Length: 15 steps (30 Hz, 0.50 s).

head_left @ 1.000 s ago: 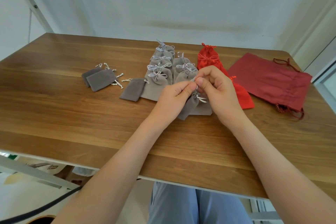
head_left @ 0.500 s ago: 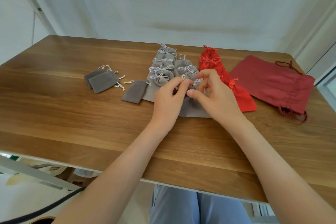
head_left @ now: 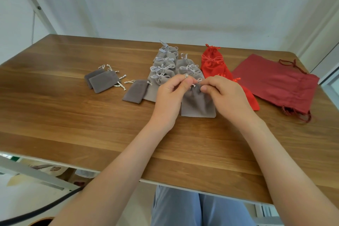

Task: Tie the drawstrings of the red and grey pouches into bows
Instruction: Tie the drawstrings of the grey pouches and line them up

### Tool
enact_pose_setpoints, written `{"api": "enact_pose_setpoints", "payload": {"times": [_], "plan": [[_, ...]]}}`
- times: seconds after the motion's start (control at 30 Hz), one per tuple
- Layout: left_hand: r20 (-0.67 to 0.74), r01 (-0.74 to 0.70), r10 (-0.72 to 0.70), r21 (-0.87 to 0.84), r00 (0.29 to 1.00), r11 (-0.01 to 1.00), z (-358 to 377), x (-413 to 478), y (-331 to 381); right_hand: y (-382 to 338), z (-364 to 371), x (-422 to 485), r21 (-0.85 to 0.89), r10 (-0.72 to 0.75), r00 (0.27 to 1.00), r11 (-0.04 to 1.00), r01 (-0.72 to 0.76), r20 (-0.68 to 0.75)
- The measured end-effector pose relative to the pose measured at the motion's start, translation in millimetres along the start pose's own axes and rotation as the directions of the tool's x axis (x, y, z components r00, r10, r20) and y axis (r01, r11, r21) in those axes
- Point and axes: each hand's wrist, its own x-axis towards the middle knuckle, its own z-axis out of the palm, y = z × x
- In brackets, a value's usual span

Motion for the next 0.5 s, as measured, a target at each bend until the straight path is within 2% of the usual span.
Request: {"api": "enact_pose_setpoints", "payload": {"times": [0.1,0.2,0.3,0.4,0.5], "plan": [[-0.022,-0.042,0.044,0.093,0.999,0.995,0,-1,0,9,-4,0,-0.104,-0.04,0.999,0.994,0.039,-0.011],[-0.03,-0.014,0.016,0.068,0.999,0.998,1,-1,2,12,-5,1,-0.138,-0.107,0.994,0.985,0.1,-0.038],[-0.03,0.032,-0.031,0.03,0.999,0.999,1,0,2,5,-5,1,-0.027,-0.127,0.986,0.992,0.125,-0.109],[0.004,0.053,-0.053,0.025,0.999,0.998,1,-1,4,-4,-7,-2,0.155,-0.071,0.99,0.984,0.089,-0.122],[0.016,0.11,-0.11,-0.011,0.994,0.994,2,-1,5,-4,-7,-4,0.173,-0.057,0.995,0.982,0.07,-0.079]]}}
